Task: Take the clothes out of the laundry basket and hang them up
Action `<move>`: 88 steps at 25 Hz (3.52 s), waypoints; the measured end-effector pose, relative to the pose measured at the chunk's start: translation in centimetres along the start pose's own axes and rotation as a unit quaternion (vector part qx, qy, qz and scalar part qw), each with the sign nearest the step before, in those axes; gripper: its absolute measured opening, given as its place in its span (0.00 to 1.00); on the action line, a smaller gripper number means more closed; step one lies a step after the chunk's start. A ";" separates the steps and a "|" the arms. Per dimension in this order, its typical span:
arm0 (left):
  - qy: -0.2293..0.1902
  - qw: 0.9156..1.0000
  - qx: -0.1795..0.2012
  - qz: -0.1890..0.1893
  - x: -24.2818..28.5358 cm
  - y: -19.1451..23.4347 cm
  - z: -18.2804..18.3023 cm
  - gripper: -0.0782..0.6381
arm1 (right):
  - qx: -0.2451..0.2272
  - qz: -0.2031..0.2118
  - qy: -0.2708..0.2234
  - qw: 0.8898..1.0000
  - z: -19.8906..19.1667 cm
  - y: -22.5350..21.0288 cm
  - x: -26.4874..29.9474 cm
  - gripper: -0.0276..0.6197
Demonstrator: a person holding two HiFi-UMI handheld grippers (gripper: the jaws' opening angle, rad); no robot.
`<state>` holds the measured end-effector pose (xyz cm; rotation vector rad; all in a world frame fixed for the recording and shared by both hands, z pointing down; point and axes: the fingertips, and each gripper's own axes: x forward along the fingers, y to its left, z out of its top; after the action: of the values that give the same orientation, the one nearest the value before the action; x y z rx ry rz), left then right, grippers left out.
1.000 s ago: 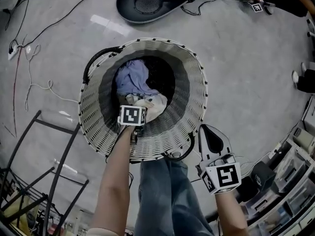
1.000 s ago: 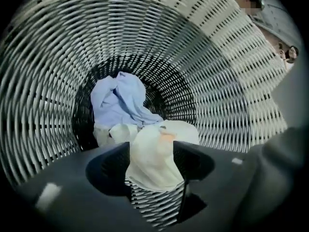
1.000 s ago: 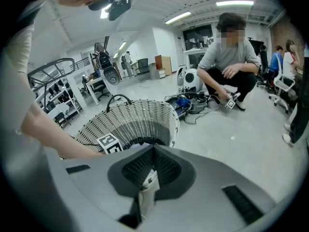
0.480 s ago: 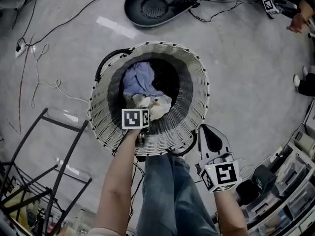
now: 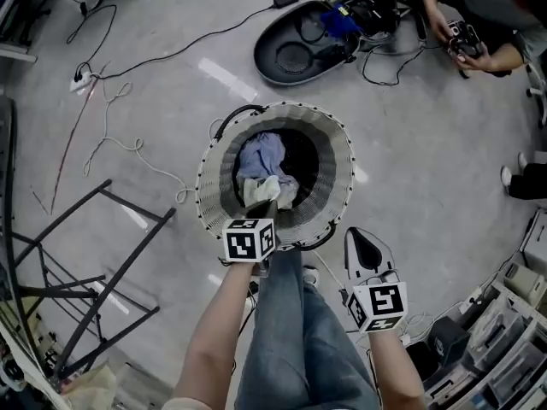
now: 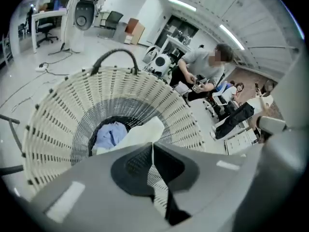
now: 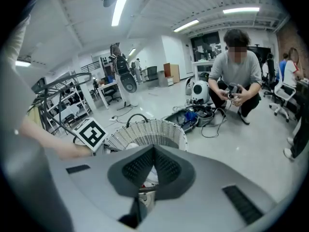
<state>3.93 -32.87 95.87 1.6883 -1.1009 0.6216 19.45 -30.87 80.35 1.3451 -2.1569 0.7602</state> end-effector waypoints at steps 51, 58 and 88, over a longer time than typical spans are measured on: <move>-0.563 0.809 -0.013 0.168 -74.9 -17.6 1.0 0.13 | -0.301 0.305 0.042 0.903 3.2 30.1 -15.8 0.24; -0.604 0.771 -0.018 0.200 -85.7 -16.8 -5.8 0.13 | -0.360 0.379 0.071 0.850 -3.0 42.9 -19.1 0.35; -0.556 0.730 -0.069 0.391 -101.3 5.4 -24.8 0.13 | -0.336 0.227 -0.124 0.906 13.5 55.2 -22.5 0.07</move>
<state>-44.87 27.79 26.25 1.3325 -2.7198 -0.1171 -23.25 -5.59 44.68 0.6075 -2.6207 -0.0526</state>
